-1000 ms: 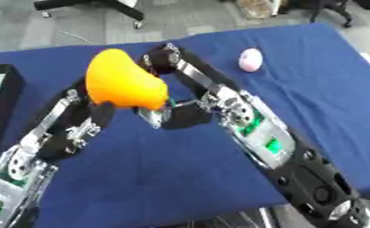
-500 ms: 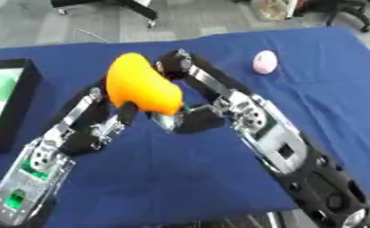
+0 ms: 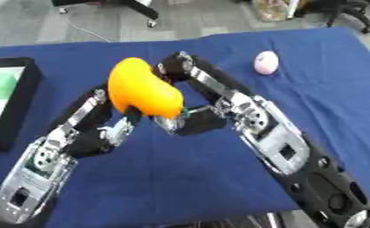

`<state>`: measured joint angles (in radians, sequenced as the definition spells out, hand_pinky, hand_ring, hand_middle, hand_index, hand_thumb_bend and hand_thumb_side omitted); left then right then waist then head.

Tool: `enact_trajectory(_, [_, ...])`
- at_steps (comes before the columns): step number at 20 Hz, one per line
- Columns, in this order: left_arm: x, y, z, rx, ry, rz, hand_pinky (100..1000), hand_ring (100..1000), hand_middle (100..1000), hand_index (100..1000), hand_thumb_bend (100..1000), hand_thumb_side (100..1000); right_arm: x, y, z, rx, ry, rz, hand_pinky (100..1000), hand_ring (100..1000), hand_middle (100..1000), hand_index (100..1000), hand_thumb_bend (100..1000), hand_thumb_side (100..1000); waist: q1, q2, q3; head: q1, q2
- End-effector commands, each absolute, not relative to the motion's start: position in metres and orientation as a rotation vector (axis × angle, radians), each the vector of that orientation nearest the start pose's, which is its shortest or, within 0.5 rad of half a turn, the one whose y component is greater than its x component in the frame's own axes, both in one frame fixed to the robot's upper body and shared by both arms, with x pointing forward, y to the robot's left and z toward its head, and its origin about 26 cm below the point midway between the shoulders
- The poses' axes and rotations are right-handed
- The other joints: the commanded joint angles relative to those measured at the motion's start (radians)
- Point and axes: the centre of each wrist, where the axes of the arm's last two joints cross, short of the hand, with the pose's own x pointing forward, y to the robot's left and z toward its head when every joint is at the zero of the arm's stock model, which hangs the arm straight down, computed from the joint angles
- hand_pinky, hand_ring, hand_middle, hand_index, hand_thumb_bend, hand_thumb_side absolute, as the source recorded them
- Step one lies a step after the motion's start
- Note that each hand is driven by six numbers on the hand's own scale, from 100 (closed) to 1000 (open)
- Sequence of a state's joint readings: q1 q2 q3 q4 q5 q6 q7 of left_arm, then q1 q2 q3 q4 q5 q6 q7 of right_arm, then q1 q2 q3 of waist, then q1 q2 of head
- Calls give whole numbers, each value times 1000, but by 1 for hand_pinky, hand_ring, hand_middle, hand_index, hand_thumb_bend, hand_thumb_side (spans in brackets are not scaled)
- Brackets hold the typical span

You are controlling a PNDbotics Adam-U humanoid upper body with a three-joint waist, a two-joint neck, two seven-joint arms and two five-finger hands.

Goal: Pick up the objects with one hand, pass them to the other hand, and then place them into the box on the other side of the table.

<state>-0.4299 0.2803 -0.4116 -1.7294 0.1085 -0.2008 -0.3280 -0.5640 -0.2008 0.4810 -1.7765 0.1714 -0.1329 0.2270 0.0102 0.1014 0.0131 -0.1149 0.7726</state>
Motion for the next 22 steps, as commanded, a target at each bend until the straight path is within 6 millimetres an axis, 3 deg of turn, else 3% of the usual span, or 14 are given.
enact_trajectory(1, [326,139,146,-560,-2119,-967,534,706,464,425,100,539,318,-95,186,304,-2263,1179,439,210,344,313,100,100,1,-8,-1,1,-3])
enact_trajectory(4, [326,137,145,-551,-2126,-869,499,656,409,367,100,526,318,-96,186,296,-2264,1184,435,210,349,339,100,100,1,-8,-3,2,-3])
enact_trajectory(7, [326,137,144,-534,-2131,-819,496,658,406,363,100,490,318,-98,187,277,-2272,1187,441,221,375,409,240,163,1,-8,-5,3,-3])
enact_trajectory(13, [329,143,143,-490,-2134,-754,498,659,404,361,100,494,316,-107,199,162,-2324,1266,472,262,454,563,375,292,1,-11,-8,6,-3])
enact_trajectory(17, [331,149,145,-457,-2146,-715,496,656,403,360,100,491,313,-117,212,49,-2383,1299,495,289,490,663,427,354,1,-13,-10,14,-3])
enact_trajectory(22, [333,158,146,-416,-2156,-663,495,655,402,361,100,496,313,-130,221,-75,-2435,1237,507,307,507,721,446,392,2,-14,-11,28,-3])
